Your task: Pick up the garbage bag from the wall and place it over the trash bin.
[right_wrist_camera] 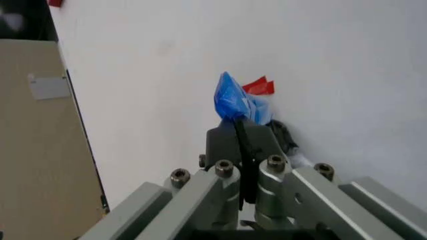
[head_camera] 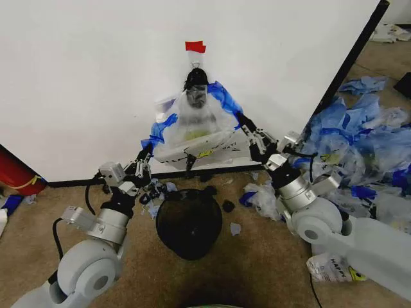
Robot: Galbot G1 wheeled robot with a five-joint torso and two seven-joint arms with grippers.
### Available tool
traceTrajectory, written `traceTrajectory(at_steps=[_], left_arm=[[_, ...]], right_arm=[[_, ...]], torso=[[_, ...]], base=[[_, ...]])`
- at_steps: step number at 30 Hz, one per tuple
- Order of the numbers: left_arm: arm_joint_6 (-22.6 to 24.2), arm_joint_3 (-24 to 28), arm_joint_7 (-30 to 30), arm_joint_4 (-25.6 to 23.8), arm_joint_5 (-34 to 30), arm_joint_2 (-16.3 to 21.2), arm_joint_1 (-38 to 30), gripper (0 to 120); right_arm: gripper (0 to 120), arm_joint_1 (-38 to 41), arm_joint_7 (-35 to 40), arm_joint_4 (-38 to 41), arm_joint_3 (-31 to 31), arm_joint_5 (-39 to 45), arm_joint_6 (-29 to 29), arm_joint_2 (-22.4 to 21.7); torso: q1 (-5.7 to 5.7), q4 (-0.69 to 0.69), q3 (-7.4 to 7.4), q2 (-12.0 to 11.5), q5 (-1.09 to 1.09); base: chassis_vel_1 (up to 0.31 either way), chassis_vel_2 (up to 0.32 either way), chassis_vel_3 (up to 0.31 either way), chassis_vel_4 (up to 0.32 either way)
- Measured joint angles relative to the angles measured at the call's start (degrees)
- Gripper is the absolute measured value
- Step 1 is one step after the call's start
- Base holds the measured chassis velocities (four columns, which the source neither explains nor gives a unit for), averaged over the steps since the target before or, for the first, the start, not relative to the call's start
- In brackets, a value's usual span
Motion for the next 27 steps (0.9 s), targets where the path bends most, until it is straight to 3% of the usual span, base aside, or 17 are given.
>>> traceTrajectory(at_steps=[14, 27], left_arm=[[0.1, -3.8, 0.4, -4.9, 2.2, -2.0, 3.8, 0], [0.3, -8.5, 0.0, -8.8, 2.9, -2.4, 11.1, 0]], right_arm=[[0, -16.3, -6.8, 0.7, 11.2, -1.7, 2.6, 0.7], [0, -23.0, -13.0, 4.3, 13.3, -4.5, 4.6, 0.5]], torso=[[0.00, -0.01, 0.00, 0.0, 0.00], [0.00, 0.00, -0.01, 0.0, -0.01]], base=[[0.000, 0.000, 0.000, 0.000], [0.000, 0.000, 0.000, 0.000]])
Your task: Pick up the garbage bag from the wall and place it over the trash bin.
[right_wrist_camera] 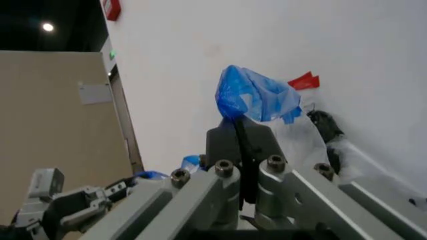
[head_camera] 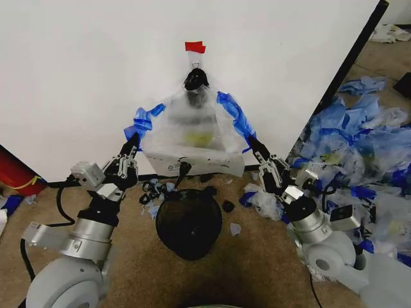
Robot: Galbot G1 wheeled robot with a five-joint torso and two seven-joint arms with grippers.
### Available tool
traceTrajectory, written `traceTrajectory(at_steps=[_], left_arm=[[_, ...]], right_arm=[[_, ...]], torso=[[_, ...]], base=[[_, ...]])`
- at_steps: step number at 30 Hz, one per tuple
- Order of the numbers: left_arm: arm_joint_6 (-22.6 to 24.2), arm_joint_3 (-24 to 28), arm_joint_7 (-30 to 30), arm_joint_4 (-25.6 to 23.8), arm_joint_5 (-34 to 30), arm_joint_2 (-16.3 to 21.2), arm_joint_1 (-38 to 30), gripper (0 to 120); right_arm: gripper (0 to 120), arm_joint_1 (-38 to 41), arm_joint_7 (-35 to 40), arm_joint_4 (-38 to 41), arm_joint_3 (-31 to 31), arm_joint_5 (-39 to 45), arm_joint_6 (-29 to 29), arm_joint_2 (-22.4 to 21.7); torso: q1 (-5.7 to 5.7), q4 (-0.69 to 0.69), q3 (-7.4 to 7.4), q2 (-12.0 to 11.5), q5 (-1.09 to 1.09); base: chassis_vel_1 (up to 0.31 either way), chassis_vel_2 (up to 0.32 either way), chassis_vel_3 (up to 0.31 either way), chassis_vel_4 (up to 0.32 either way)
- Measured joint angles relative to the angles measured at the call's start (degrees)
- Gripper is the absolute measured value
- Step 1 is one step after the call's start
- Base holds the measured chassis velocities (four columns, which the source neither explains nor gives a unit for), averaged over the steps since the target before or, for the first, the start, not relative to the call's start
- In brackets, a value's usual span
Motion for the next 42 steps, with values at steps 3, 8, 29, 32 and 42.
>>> traceTrajectory(at_steps=[3, 8, 29, 32, 42], left_arm=[[-0.2, -0.2, 0.1, 0.0, 0.9, -0.5, 2.0, 0], [-0.9, -0.1, 0.6, 0.0, 3.3, -1.7, 5.1, 0], [-0.8, 0.3, 0.5, 0.1, 7.0, -3.3, 8.2, 0], [-0.8, 0.6, 0.3, 0.1, 7.0, -3.3, 7.8, 0], [0.0, 3.2, -1.0, 2.4, 7.2, -3.0, 6.4, 0]], right_arm=[[0, -1.6, -0.6, 0.0, 0.6, -0.8, 0.4, 0.0], [0, -5.2, -2.2, 0.0, 2.9, -2.3, 1.2, -0.1], [0, 4.0, 3.5, 0.6, -15.3, -3.9, -0.3, 3.5], [0, 5.6, 4.4, -0.2, -17.7, -4.4, -0.4, 4.4], [0, 11.4, 7.5, -1.5, -24.3, -4.6, -1.0, 5.9]], torso=[[0.00, 0.00, 0.00, 0.0, 0.01], [0.00, -0.01, 0.00, 0.0, 0.01], [0.00, -0.01, 0.01, 0.0, 0.00], [0.00, 0.00, 0.01, 0.0, 0.01], [0.01, 0.00, 0.01, 0.0, 0.00]], base=[[0.000, 0.000, 0.000, 0.000], [0.000, 0.000, 0.000, 0.000], [0.000, 0.000, 0.000, 0.000], [0.000, 0.000, 0.000, 0.000], [0.000, 0.000, 0.000, 0.000]])
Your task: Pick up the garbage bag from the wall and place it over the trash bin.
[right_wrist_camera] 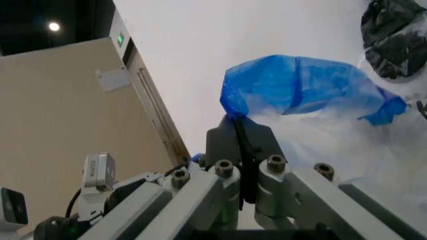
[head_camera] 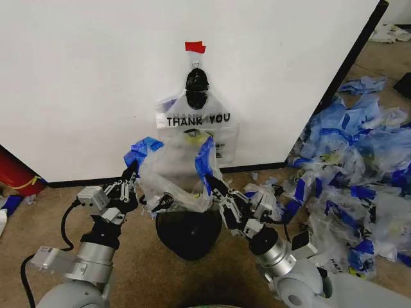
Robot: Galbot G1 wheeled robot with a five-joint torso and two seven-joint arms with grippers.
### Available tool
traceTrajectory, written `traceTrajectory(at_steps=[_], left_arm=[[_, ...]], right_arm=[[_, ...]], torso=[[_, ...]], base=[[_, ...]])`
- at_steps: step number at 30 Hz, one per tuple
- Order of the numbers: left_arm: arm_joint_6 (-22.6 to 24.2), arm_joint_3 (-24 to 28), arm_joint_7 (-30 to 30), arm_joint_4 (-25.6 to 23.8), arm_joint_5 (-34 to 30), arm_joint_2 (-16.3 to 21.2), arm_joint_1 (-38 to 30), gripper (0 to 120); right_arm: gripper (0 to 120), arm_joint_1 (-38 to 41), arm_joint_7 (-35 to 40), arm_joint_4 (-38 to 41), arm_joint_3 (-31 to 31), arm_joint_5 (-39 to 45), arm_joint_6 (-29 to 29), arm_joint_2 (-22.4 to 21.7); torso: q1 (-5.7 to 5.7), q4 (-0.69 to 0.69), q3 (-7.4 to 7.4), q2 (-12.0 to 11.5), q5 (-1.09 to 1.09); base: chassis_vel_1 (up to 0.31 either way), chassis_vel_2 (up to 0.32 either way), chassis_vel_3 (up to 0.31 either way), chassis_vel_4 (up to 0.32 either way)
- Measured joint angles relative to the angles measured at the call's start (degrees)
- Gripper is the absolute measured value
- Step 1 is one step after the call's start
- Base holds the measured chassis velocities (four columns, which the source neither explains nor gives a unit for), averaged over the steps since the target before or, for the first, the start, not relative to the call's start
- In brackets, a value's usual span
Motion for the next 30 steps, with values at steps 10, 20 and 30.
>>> traceTrajectory(at_steps=[10, 20, 30], left_arm=[[0.0, 2.0, -0.4, 1.7, 0.5, -0.3, -1.1, 0], [-0.5, 4.2, -1.0, 2.6, 1.0, -2.7, -1.8, 0], [-1.2, 5.0, -1.1, 4.0, 2.7, -3.3, -2.2, 0]], right_arm=[[0, 0.0, 0.5, -0.9, -0.3, -0.2, 0.0, 0.3], [0, 0.9, 1.3, 0.7, 0.6, -0.4, -0.4, -1.1], [0, -0.6, 1.4, 0.9, 0.4, -1.0, -0.3, -0.8]], torso=[[0.00, -0.01, 0.00, 0.0, 0.02], [0.00, -0.01, 0.00, 0.0, 0.01], [0.00, -0.01, 0.00, 0.0, 0.02]], base=[[0.000, 0.000, 0.000, 0.000], [0.000, 0.000, 0.000, 0.000], [0.000, 0.000, 0.000, 0.000]])
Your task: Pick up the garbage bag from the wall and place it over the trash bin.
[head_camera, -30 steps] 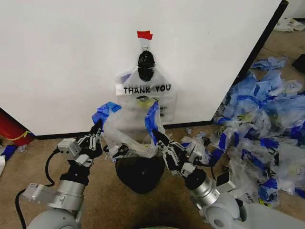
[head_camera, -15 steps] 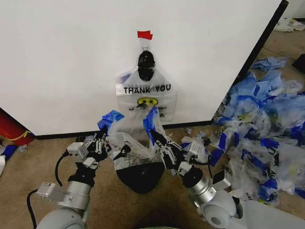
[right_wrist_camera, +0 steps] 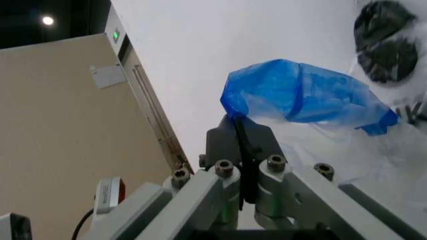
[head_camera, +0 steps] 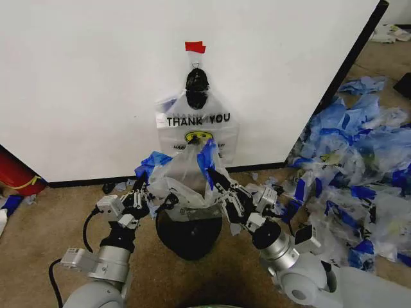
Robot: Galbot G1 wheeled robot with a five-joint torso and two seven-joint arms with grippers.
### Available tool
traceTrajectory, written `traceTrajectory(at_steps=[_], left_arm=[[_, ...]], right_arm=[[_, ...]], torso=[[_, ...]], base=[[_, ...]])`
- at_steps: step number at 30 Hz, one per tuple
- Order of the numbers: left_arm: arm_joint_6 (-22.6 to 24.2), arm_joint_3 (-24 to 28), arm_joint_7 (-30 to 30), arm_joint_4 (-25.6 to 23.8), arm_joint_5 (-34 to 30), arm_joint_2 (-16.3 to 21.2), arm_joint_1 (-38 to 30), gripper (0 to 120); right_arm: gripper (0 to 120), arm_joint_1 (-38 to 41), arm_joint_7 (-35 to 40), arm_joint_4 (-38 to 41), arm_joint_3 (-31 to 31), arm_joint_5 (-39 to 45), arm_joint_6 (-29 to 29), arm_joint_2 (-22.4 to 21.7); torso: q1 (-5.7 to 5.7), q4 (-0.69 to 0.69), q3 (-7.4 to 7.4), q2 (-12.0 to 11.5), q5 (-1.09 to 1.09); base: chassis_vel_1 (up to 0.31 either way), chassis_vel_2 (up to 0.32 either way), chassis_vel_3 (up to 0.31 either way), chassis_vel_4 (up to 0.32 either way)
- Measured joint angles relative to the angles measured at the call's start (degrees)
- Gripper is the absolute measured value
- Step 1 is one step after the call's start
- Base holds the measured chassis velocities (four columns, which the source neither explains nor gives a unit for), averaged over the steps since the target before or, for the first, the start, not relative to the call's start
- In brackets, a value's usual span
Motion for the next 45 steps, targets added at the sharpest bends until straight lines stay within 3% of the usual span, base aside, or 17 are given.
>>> traceTrajectory(at_steps=[25, 45], left_arm=[[0.6, -1.4, -0.1, 1.3, -0.3, 1.1, -0.4, 0], [1.9, -3.2, -0.7, 0.9, -0.3, 3.8, 1.1, 0]], right_arm=[[0, 13.7, 3.7, -5.4, -16.5, -0.1, -0.8, 8.1], [0, 19.0, 6.2, -11.0, -21.7, -1.7, 0.4, 15.4]], torso=[[0.00, 0.01, 0.00, 0.0, -0.02], [0.00, 0.01, 0.00, 0.0, -0.01]], base=[[0.000, 0.000, 0.000, 0.000], [0.000, 0.000, 0.000, 0.000]])
